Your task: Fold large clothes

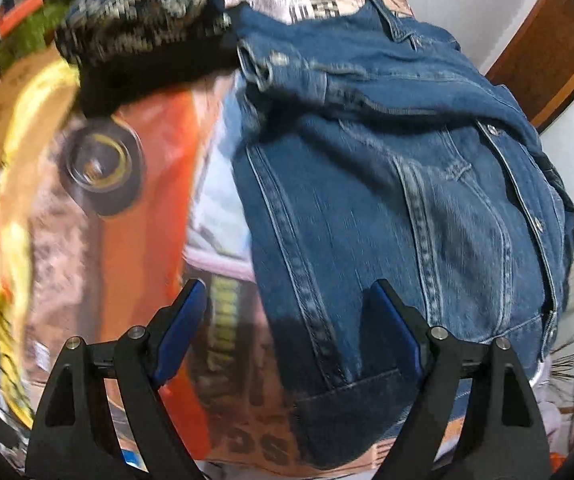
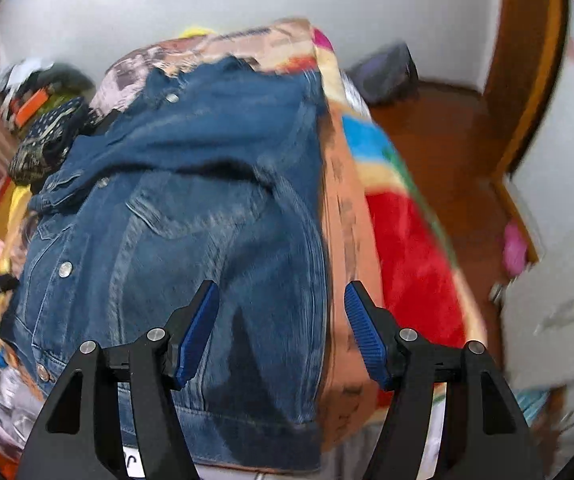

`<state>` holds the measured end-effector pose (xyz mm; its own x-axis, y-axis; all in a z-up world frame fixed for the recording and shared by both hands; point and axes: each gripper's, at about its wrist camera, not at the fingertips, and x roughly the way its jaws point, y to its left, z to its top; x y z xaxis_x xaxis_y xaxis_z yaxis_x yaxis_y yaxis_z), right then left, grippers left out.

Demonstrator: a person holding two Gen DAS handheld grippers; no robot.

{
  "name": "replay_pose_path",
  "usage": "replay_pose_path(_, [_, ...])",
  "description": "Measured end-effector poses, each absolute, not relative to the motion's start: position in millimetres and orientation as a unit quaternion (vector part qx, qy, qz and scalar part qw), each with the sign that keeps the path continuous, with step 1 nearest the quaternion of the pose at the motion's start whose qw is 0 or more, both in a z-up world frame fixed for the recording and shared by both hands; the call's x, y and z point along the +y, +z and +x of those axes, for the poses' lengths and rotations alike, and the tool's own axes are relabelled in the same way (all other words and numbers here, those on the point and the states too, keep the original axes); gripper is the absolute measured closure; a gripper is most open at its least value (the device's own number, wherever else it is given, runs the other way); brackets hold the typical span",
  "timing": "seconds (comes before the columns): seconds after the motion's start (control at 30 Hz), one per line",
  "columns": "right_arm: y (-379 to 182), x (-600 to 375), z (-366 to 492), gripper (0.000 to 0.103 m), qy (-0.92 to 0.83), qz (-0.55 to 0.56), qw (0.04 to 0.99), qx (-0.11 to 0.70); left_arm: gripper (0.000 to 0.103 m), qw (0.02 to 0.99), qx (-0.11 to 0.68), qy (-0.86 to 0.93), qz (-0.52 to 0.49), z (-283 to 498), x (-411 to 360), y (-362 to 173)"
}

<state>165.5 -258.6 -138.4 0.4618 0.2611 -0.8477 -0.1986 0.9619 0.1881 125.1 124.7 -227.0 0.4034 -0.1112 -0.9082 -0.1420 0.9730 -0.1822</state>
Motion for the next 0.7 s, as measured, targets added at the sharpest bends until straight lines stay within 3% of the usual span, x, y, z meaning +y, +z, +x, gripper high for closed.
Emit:
replay_pose_path(0.17, [-149.7, -258.4, 153.1, 0.042, 0.130, 0.030, 0.852, 0.507, 0.019, 0.805, 0.562, -0.029, -0.190, 124.5, 124.1, -245.4])
replay_pose_path(0.37, [-152.9, -249.1, 145.8, 0.043, 0.148, 0.015, 0.847, 0.511, 0.020, 0.811, 0.555, -0.039, -0.184, 118.3, 113.9, -244.9])
replay_pose_path(0.43, [-153.1, -248.3, 147.6, 0.053, 0.143, 0.026, 0.845, 0.514, 0.027, 0.813, 0.552, -0.039, -0.182, 117.4, 111.5, -241.7])
replay_pose_path(0.5, [-150.9, -246.4, 150.5, 0.083, 0.162, 0.067, 0.833, 0.525, 0.050, 0.816, 0.549, -0.033, -0.180, 116.4, 112.1, -235.4])
replay_pose_path(0.53, [-150.0, -244.7, 149.8, 0.087, 0.166, 0.076, 0.830, 0.527, 0.058, 0.818, 0.546, -0.031, -0.178, 116.3, 111.2, -231.1])
replay_pose_path(0.6, [-142.0, -237.1, 153.1, 0.094, 0.175, 0.080, 0.831, 0.522, 0.084, 0.823, 0.539, -0.032, -0.176, 117.3, 109.6, -223.7])
replay_pose_path(0.67, [-126.4, -232.1, 158.3, 0.095, 0.193, 0.085, 0.835, 0.507, 0.095, 0.830, 0.530, -0.032, -0.169, 118.9, 108.5, -215.0])
replay_pose_path(0.7, [-118.7, -230.1, 161.8, 0.096, 0.201, 0.089, 0.837, 0.500, 0.095, 0.836, 0.521, -0.040, -0.171, 119.8, 108.4, -206.8])
